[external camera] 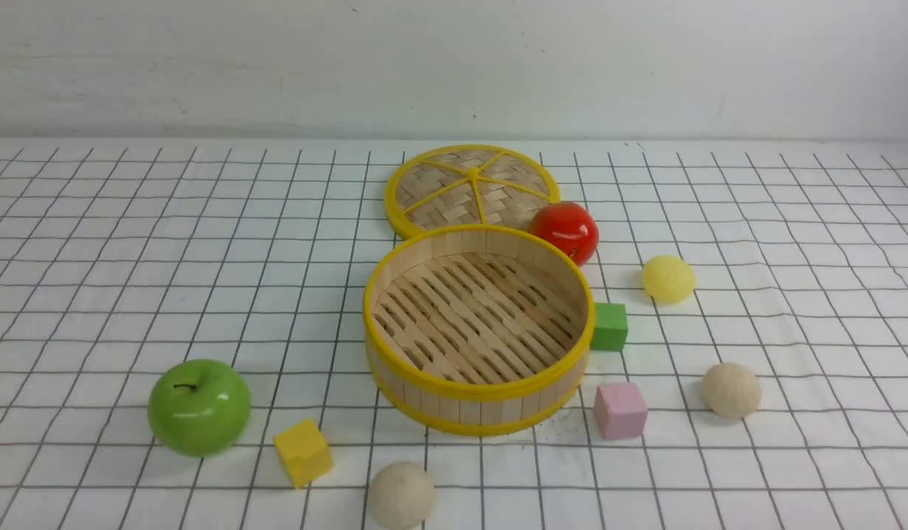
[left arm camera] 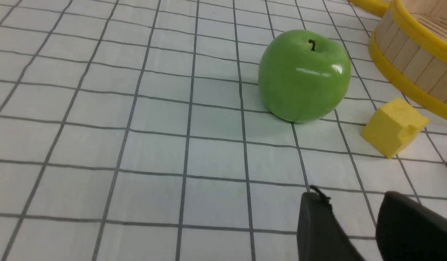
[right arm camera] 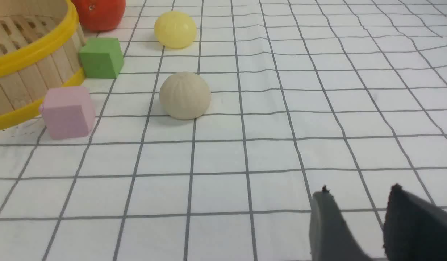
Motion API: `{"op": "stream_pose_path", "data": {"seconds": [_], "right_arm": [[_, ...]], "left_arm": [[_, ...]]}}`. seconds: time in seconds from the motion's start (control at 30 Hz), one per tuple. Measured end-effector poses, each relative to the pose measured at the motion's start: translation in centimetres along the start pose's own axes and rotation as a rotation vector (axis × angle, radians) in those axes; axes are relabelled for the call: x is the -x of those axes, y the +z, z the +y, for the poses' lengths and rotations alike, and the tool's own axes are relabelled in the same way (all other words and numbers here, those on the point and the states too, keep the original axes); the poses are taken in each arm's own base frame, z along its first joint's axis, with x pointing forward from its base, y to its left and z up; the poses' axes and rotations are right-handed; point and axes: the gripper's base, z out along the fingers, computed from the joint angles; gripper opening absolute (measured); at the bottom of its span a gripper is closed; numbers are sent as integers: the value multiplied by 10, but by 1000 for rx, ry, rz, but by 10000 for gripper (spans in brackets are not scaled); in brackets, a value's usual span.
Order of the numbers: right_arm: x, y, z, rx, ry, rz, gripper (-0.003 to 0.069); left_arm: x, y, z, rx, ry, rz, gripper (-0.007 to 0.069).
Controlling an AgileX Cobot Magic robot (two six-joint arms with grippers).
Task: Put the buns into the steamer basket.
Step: Use the left arm to grab a steamed stuffed bun
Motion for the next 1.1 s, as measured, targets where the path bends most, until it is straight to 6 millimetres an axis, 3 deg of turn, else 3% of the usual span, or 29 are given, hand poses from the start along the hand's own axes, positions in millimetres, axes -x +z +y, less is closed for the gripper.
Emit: {"op": "stream_pose_path", "data": {"seconds": [1.1], "right_arm": [[0,0,0,0,0,0,239]], "left_arm": [[2,0,0,-2,6,-17,238]]}}
